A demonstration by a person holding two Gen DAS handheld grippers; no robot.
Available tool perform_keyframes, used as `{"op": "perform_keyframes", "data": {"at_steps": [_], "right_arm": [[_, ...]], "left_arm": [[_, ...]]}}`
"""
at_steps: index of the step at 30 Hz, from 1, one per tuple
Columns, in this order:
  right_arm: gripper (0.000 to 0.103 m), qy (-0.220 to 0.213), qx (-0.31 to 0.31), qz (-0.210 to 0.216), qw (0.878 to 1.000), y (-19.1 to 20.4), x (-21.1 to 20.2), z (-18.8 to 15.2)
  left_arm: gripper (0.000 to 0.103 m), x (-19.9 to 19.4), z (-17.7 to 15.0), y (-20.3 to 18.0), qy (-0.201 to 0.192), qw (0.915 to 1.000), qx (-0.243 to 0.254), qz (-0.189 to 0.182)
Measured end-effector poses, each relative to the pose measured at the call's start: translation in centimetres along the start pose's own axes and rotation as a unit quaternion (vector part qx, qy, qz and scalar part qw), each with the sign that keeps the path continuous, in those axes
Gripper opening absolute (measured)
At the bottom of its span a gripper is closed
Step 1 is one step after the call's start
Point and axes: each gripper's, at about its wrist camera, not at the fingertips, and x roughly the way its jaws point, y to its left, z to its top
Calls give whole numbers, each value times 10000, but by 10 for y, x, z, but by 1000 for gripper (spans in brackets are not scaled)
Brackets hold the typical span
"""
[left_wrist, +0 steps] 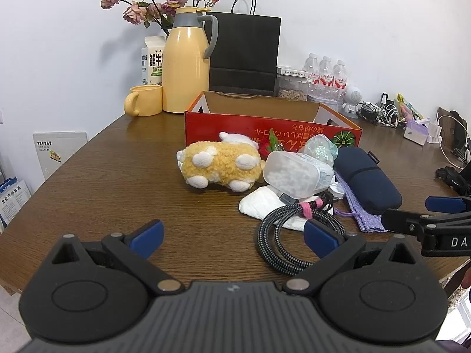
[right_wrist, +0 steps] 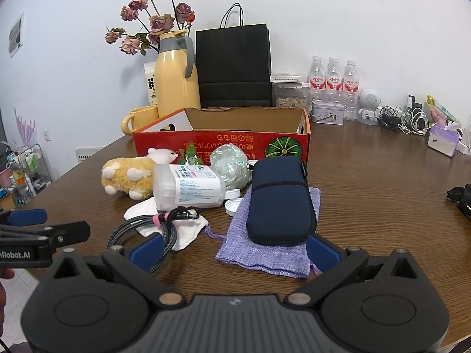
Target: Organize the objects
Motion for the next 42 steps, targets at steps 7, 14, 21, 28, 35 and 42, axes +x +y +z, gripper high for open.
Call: {"op": "perform_keyframes", "data": {"at_steps": [7, 14, 21, 28, 35, 42], "right_arm": [[103, 5, 20, -15, 10000, -1, 0, -1], [103, 24, 29, -25, 10000, -2, 1, -1], [103, 53, 54, -64, 10000, -7, 4, -3], [103, 65, 140, -153, 9998, -21, 7, -5], [103, 73, 252, -244, 9994, -37, 11, -8], [103, 98, 339, -276, 9990, -52, 15, -11]], "left_arm": [[103, 2, -1, -1, 15, 10000, 7, -3], [103, 4, -3, -1, 65, 10000, 6, -33], [103, 10, -5, -6, 204, 9997, 65, -132], [103, 22, -5, -20, 411, 9980, 261, -406], [103, 41, 1, -42, 634, 9942, 448, -751], [103, 64, 5, -65, 905, 9902, 673, -824]]}}
